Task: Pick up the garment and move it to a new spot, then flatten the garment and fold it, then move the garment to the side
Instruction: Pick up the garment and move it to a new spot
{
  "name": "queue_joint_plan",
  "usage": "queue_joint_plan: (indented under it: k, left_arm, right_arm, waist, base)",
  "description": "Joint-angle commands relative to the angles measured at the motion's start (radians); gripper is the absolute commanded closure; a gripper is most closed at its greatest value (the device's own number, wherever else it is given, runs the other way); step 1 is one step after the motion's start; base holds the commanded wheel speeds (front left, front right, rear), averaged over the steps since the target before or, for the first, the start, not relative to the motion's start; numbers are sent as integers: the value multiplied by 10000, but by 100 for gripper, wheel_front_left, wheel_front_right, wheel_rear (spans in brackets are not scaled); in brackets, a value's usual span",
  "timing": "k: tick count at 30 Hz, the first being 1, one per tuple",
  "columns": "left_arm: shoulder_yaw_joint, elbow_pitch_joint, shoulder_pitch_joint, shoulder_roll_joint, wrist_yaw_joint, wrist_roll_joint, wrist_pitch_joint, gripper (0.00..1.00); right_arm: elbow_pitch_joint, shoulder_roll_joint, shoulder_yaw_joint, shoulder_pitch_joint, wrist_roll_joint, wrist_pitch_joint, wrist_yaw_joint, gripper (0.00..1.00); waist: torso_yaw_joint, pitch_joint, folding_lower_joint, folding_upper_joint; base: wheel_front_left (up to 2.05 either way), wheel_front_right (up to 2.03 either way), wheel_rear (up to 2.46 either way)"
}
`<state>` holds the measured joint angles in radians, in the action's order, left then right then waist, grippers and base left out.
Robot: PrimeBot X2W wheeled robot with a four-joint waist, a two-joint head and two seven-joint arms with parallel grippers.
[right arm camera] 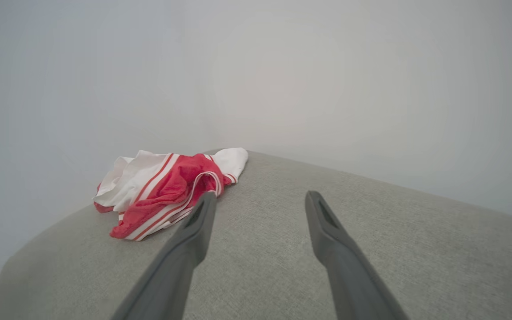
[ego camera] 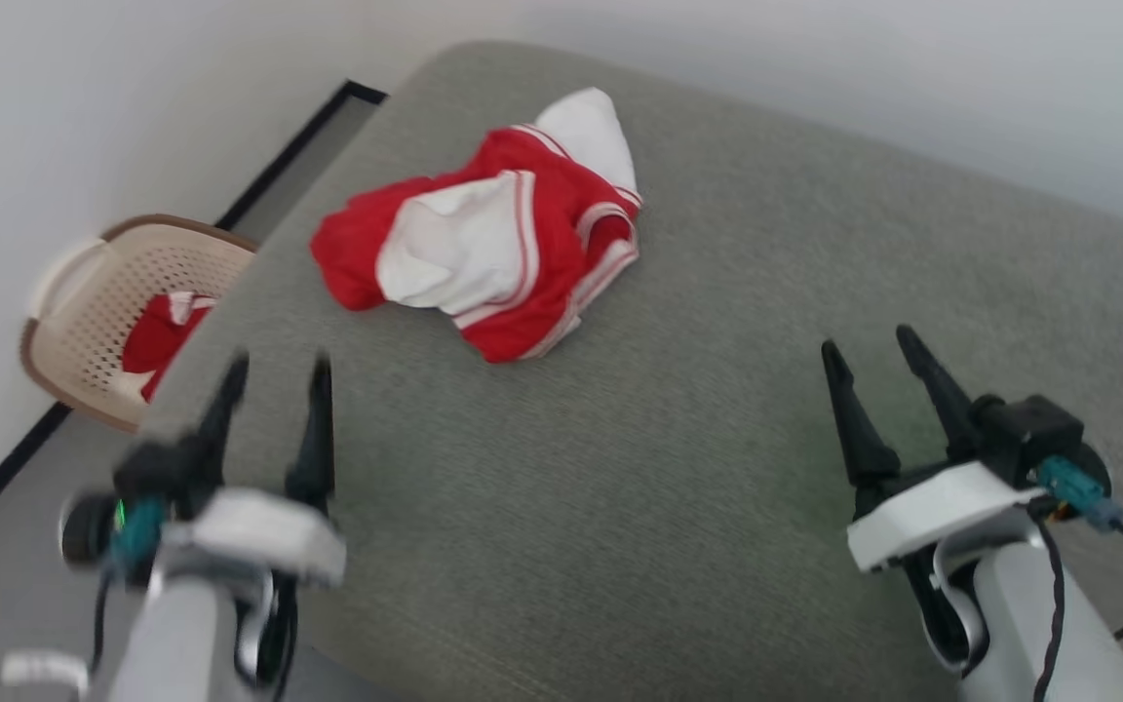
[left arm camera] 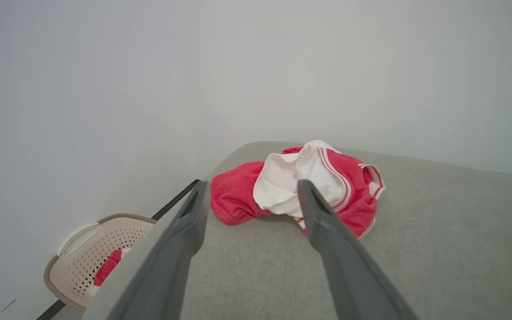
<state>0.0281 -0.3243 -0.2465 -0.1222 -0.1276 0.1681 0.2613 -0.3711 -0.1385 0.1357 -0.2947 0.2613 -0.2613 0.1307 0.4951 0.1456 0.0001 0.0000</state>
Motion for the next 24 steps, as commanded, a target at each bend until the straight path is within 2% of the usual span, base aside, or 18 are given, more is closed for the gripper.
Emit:
queue_joint_plan:
  k: [1,3,5,8,11,13,18,21,24]
  left_arm:
    - [175,-92,-417,-37,-28,140,58,0]
    - [853,-577,-1334,-628,-39,293,56,0]
    - [1375,-1138,-2268,-1080,-17,888,34,0]
    - [2207,-1968,-3758,-2180,-12,1206,-49,0]
    - [3079,-2792,-4874,-2971,-18,2093,-646,0]
    - [3704,-3295,-5439,-3526,-14,2969,-1472,0]
    - [5369,-3551,-6291,-4687,-17,5704,-4205,0]
    - [5659,-3792,-6560,-5192,-17,7161,-5537,0]
    - [5958,-4317,-6823,-5702,-18,7817,-6649,0]
  right_arm:
    - [40,-87,-5,-161,-59,-52,2,0]
    - [89,-82,-7,-318,-134,-52,2,0]
    - [168,-25,-3,-540,-203,-52,3,0]
    - [271,97,67,-863,-282,-52,2,0]
    - [346,217,127,-1163,-332,-52,2,0]
    - [431,298,104,-1350,-356,-52,2,0]
    - [607,487,34,-1509,-370,-52,2,0]
    - [721,571,34,-1571,-406,-52,2,0]
    - [869,614,89,-1710,-439,-52,2,0]
  waist:
    - [-708,738,-1,0]
    - [-1122,1140,-1,0]
    - [-1551,1541,-1,0]
    - [-2238,2146,-1,0]
    - [-2939,2629,-1,0]
    - [-3351,2877,-1,0]
    - [-4073,3208,-1,0]
    - [-4372,3446,-1,0]
    - [-4649,3713,-1,0]
  base:
    - [0,0,0]
    - [0,0,0]
    - [0,0,0]
    - [0,0,0]
    - [0,0,0]
    - [0,0,0]
    - [0,0,0]
    - [0,0,0]
    - [0,0,0]
